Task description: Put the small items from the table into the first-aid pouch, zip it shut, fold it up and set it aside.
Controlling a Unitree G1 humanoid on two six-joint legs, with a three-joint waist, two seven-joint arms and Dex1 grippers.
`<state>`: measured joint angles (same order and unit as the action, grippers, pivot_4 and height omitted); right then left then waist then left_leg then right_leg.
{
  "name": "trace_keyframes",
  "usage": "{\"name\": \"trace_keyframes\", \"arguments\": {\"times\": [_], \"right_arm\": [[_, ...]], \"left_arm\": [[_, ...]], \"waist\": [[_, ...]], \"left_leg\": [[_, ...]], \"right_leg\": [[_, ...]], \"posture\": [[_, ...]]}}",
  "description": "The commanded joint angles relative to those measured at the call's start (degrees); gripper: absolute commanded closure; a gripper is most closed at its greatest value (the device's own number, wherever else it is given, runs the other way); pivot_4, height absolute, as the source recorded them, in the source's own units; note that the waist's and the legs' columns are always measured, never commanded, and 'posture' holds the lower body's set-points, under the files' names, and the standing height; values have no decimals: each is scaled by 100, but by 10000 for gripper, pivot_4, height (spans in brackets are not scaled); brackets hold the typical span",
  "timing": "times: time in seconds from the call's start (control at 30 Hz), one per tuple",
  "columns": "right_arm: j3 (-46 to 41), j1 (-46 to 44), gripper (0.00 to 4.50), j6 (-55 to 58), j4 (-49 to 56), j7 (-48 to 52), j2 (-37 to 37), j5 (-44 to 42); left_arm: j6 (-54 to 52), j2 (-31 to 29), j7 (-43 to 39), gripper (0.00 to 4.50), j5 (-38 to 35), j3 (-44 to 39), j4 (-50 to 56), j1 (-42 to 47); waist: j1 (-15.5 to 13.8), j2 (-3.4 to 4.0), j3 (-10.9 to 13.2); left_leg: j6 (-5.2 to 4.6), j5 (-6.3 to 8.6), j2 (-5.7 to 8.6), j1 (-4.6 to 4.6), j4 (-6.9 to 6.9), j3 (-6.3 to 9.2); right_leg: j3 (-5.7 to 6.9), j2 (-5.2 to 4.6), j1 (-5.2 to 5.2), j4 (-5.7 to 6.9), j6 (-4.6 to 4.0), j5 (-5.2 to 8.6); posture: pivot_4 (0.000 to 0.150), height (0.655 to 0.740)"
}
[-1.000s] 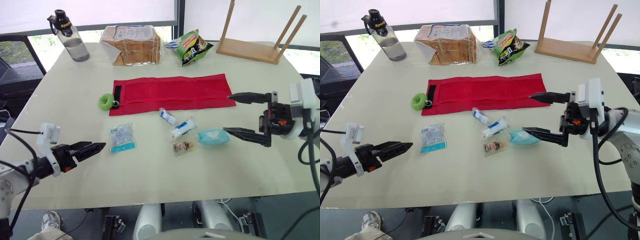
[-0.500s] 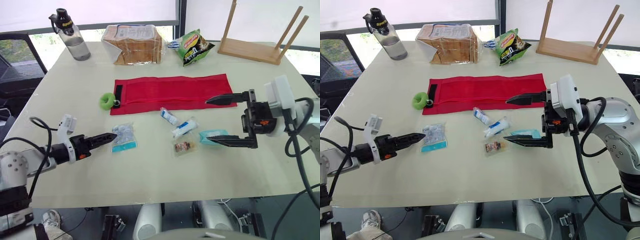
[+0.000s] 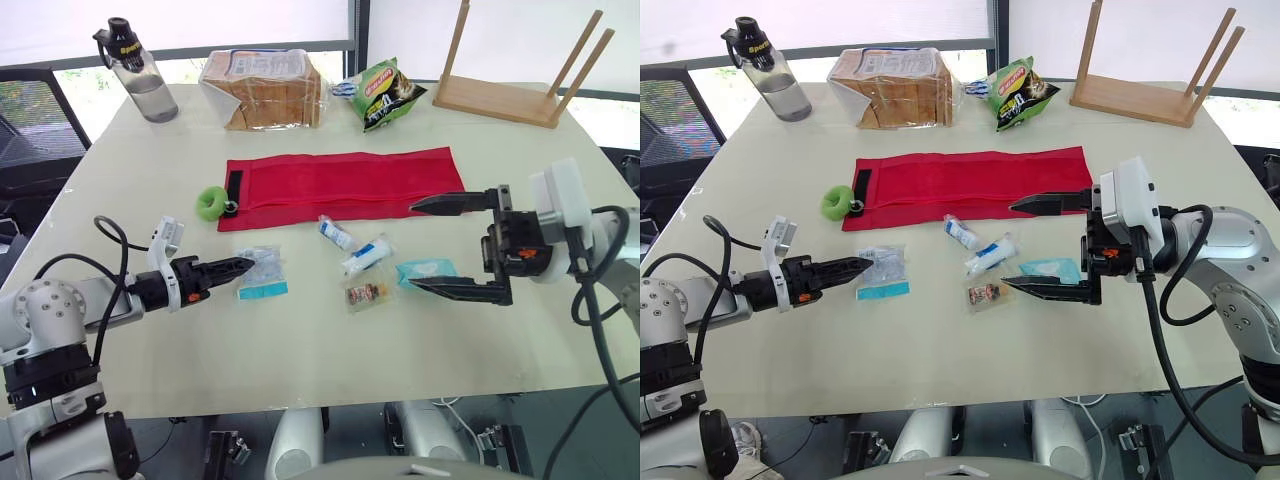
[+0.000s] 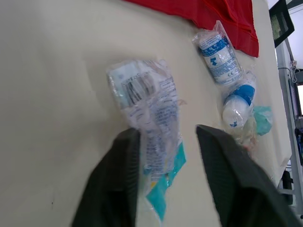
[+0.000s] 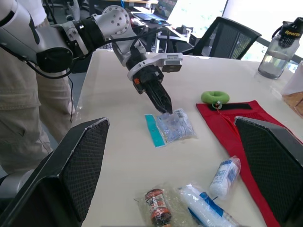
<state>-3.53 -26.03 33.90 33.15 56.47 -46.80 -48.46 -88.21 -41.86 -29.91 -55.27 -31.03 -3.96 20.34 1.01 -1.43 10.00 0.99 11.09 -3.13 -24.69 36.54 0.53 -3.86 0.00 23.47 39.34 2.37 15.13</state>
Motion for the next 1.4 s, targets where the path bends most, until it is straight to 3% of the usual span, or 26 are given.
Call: {"name": "trace_keyframes", "arguments": {"times": [0.03,0.2,0.33,0.4,0.57,0.8,1.07,1.4], "right_arm": [[-180,9,0,-34,262,-287,99,-47],[64,-45,0,77,318,-883,376,193],[678,-351,0,1062,420,-1952,222,979],[734,-680,0,1926,-63,-2158,702,114],[706,-1080,0,3614,-1079,-3154,2091,-811],[-136,-1302,0,4528,-1863,-4193,3331,-1857],[-494,-1608,0,4657,-2155,-4914,3911,-2828],[-370,-1503,0,4565,-2299,-5496,3991,-3577]], "left_arm": [[125,-10,-118,43725,-30,-178,45,-116],[395,59,-336,44794,-175,-334,166,-333],[411,227,-562,44794,-644,-607,547,-437],[410,347,-594,44794,-907,-696,720,-416],[380,715,-435,44794,-1725,-698,1211,-296],[653,876,483,44794,-3259,-510,1250,-52],[1318,595,1276,44794,-4656,132,1295,-357],[2048,331,1506,44794,-5197,637,1575,-771]], "waist": [[5,0,0],[-3,0,0],[-3,0,0],[-2,-5,-3],[9,-13,-8],[7,-15,-8],[85,-14,-8],[138,-12,-7]], "left_leg": [[0,0,0,0,0,0],[0,0,0,0,0,-1],[1,0,-1,-2,0,-5],[1,-1,-1,-3,0,-5],[1,-1,-1,-4,0,0],[1,-1,5,-8,4,4],[0,-1,4,-7,1,6],[0,-1,4,-8,-2,8]], "right_leg": [[0,0,0,0,0,0],[-1,-1,1,0,0,0],[-3,-5,6,1,-1,0],[-4,-5,9,4,-1,0],[-5,0,8,12,-4,0],[-6,-2,9,15,-2,-1],[-4,1,9,16,-2,0],[-3,4,10,15,-4,1]], "posture": [[1500,7400],[1500,7400],[1500,7400],[1500,7400],[1500,7400],[1500,7400],[1500,7400],[1500,7400]]}}
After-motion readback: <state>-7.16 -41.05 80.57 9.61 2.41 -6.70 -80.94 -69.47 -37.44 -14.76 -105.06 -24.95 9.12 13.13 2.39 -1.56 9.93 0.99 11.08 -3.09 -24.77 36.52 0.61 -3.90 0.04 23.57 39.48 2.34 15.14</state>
